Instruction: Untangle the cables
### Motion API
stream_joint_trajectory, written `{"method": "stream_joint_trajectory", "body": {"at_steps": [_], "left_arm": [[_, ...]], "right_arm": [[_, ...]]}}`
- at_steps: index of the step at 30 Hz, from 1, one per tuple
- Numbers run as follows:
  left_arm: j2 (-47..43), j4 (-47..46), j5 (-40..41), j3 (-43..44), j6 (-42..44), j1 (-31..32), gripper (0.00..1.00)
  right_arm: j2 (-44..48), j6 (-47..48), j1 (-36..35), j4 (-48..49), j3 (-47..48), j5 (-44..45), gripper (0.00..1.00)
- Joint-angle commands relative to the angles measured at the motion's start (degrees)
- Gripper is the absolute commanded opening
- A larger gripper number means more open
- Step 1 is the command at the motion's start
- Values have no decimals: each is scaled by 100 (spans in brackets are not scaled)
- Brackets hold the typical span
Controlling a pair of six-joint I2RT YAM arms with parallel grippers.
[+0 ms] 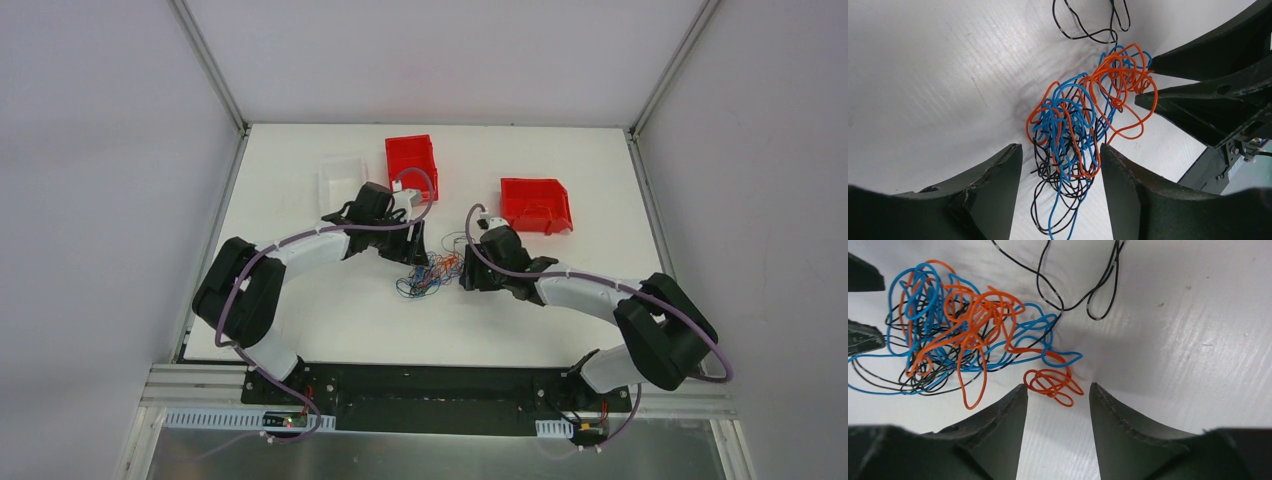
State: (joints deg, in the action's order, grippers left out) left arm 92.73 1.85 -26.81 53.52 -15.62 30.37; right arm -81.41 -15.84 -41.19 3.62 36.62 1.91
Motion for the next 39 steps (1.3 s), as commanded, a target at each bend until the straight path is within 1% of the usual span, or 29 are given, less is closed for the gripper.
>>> {"method": "stream_joint_trajectory", "body": {"at_steps": [1, 3, 6, 8, 10, 11, 13, 16, 17, 21, 24, 27, 29, 30, 32, 34, 36, 38, 39], "left_arm": [[45, 111, -291, 249, 24, 22, 58], [95, 114, -326, 277, 15, 22, 57], [231, 127, -490, 347, -19, 22, 55], [331, 148, -592, 412, -37, 29, 53], [411, 182, -579, 456, -27, 30, 47], [443, 203, -552, 470, -21, 30, 41], [508, 270, -536, 530, -14, 30, 24], [529, 376, -377, 564, -37, 35, 1], [520, 406, -235, 563, -38, 31, 0], [421, 551, 375, 542, -55, 22, 0], [140, 611, 1329, 367, -169, 8, 0], [-260, 623, 2126, 147, -250, -45, 0], [-458, 628, 2586, 7, -300, -62, 0], [-549, 680, 2971, -37, -350, -65, 0], [-704, 853, 3674, -119, -482, -92, 0], [-832, 953, 4024, -172, -543, -150, 0], [-894, 953, 4002, -184, -539, -163, 0], [-874, 909, 3684, -157, -515, -163, 0], [-826, 861, 3493, -135, -480, -163, 0]], "right_arm": [[-208, -31, -27, -329, 368, 363, 50], [-254, -63, -30, -335, 402, 470, 47], [-272, -69, -30, -479, 484, 524, 34], [-244, -109, -30, -526, 503, 673, 16], [-111, -178, -31, -546, 470, 964, 1], [-28, -221, -30, -542, 425, 1153, 0], [201, -312, -37, -525, 342, 1541, 0], [648, -449, -30, -516, 144, 2271, 0], [790, -518, -24, -512, 44, 2515, 0], [1355, -877, -2, -598, -227, 3604, 0], [1763, -1522, 95, -1089, -367, 4744, 0], [2218, -2016, 340, -1380, -534, 5240, 0], [2525, -2203, 512, -1389, -712, 5361, 0], [2663, -2278, 630, -1390, -783, 5357, 0], [2914, -2456, 898, -1490, -870, 5235, 0], [3124, -2532, 1222, -1504, -975, 5007, 0], [3260, -2535, 1422, -1499, -1039, 4803, 0], [3319, -2438, 1484, -1380, -1111, 4578, 0], [3317, -2283, 1489, -1220, -1144, 4305, 0]]}}
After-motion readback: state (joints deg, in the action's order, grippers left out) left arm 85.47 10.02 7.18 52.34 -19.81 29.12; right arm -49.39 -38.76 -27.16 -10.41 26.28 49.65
